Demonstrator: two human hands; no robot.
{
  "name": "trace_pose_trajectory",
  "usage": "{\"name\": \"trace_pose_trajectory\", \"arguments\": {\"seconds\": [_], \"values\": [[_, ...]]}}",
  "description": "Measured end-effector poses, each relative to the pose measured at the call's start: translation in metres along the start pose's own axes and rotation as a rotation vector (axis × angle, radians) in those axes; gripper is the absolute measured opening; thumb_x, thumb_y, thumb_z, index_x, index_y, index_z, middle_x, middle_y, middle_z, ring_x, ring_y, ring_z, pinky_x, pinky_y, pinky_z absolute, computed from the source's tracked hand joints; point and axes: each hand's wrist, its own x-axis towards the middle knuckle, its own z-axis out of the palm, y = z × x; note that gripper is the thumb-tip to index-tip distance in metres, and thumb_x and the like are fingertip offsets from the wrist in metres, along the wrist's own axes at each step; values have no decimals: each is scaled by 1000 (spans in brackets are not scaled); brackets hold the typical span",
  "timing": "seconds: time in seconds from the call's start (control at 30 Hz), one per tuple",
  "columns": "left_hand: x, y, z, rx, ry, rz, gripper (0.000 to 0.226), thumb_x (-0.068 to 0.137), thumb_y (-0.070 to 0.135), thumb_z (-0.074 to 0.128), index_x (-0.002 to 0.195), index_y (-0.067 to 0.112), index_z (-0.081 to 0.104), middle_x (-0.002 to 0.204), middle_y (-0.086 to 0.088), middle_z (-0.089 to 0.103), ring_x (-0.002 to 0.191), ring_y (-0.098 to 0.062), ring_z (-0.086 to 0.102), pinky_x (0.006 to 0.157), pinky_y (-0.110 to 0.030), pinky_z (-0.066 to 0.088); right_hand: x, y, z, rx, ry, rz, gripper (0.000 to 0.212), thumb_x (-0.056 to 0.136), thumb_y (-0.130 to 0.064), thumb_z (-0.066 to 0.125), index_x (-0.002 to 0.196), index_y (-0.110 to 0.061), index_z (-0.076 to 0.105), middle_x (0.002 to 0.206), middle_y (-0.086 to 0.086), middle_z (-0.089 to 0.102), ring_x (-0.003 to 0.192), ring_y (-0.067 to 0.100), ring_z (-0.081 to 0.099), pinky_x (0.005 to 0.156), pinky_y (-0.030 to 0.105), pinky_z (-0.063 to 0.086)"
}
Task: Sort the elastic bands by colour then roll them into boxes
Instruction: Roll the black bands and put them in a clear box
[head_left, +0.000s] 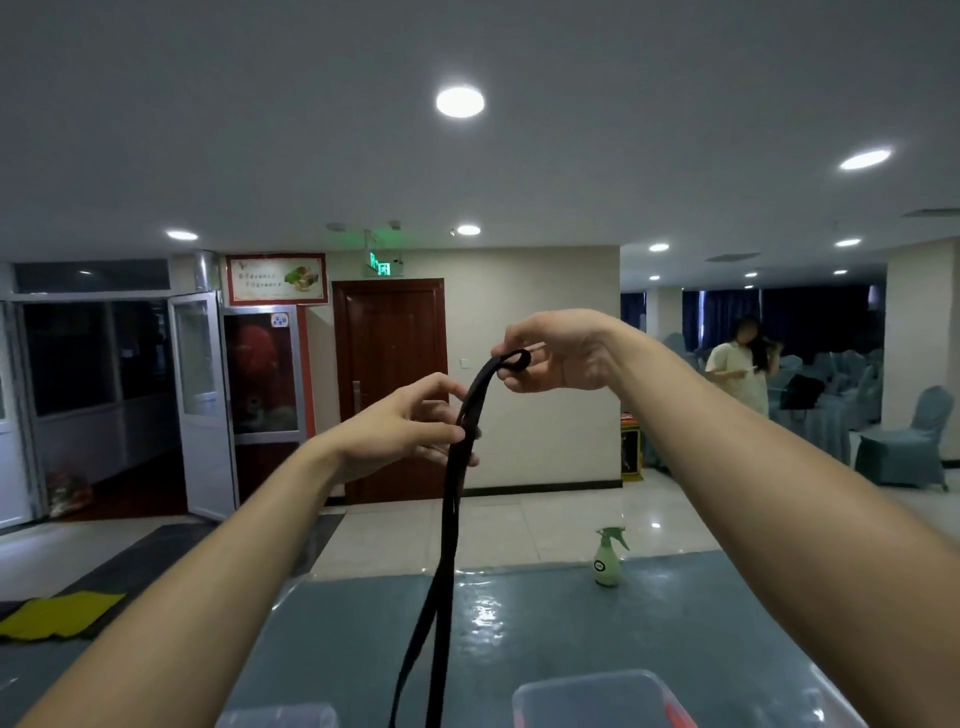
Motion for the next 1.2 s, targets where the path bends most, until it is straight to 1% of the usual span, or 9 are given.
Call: {"name": "trace_pose_trajectory", "arguments": {"seconds": [0.2, 0.3, 0.4, 0.5, 0.63, 0.8, 0.9, 1.07, 1.2], "values": [[45, -12, 53, -430, 157, 31, 33, 110, 23, 62, 140, 9, 63, 110, -18, 70, 110, -43, 76, 95, -47, 64, 11, 4, -30, 53, -15, 24, 12, 95, -2, 68, 103, 1, 60, 75, 11, 62, 68, 17, 60, 71, 29, 64], [59, -12, 67, -131, 397, 114, 17, 109, 28, 67, 120, 21, 78, 97, -11, 72, 83, -26, 76, 78, -37, 66, 10, 19, -52, 176, -1, 61, 16, 93, 2, 67, 108, 1, 61, 74, 12, 61, 65, 19, 62, 69, 30, 66], [60, -11, 71, 317, 448, 197, 17, 107, 32, 68, 118, 31, 82, 91, 0, 78, 76, -13, 71, 71, -29, 58, 3, 48, -80, 192, -65, 141, 45, 92, 3, 68, 135, 9, 57, 102, 22, 66, 74, 24, 70, 69, 31, 67], [56, -10, 80, 692, 340, 175, 18, 102, 38, 75, 117, 36, 83, 97, 17, 78, 92, -6, 72, 82, -28, 55, -8, 83, -103, 33, -253, 275, 47, 97, -6, 67, 141, 7, 57, 108, 20, 73, 78, 22, 75, 72, 30, 66], [47, -13, 110, 717, 87, 16, 24, 94, 38, 81, 116, 28, 83, 94, 11, 81, 86, -12, 78, 77, -26, 65, -15, 127, -118, -20, -372, 300, 41, 99, -13, 62, 138, 0, 67, 93, 10, 73, 81, 19, 70, 77, 31, 63], [35, -36, 140, 698, 1, -81, 10, 94, 33, 86, 103, 30, 84, 89, 7, 82, 80, -16, 79, 76, -32, 67, -39, 189, -112, -455, -324, 128, 30, 95, -18, 65, 120, -18, 81, 92, -3, 77, 88, 14, 59, 77, 30, 48], [31, -49, 159, 706, -100, -120, 4, 94, 28, 87, 96, 27, 84, 87, 3, 81, 76, -17, 79, 76, -35, 67, -59, 222, -105, -700, -219, -21, 24, 91, -16, 70, 97, -33, 84, 91, -13, 81, 98, 13, 70, 96, 34, 55], [24, -58, 177, 644, -155, -134, 9, 93, 30, 87, 98, 23, 85, 88, 1, 81, 73, -19, 79, 72, -29, 63, -103, 262, -106, -489, -247, -112, 16, 91, -26, 79, 107, -32, 80, 91, -8, 82, 81, 6, 74, 78, 32, 54], [17, -65, 194, 564, -207, -122, 11, 95, 27, 86, 102, 19, 84, 87, -4, 80, 73, -25, 80, 73, -33, 66, -126, 300, -92, -353, -63, -167, 18, 85, -30, 91, 94, -23, 76, 68, -8, 72, 61, 11, 58, 65, 36, 46]]}}
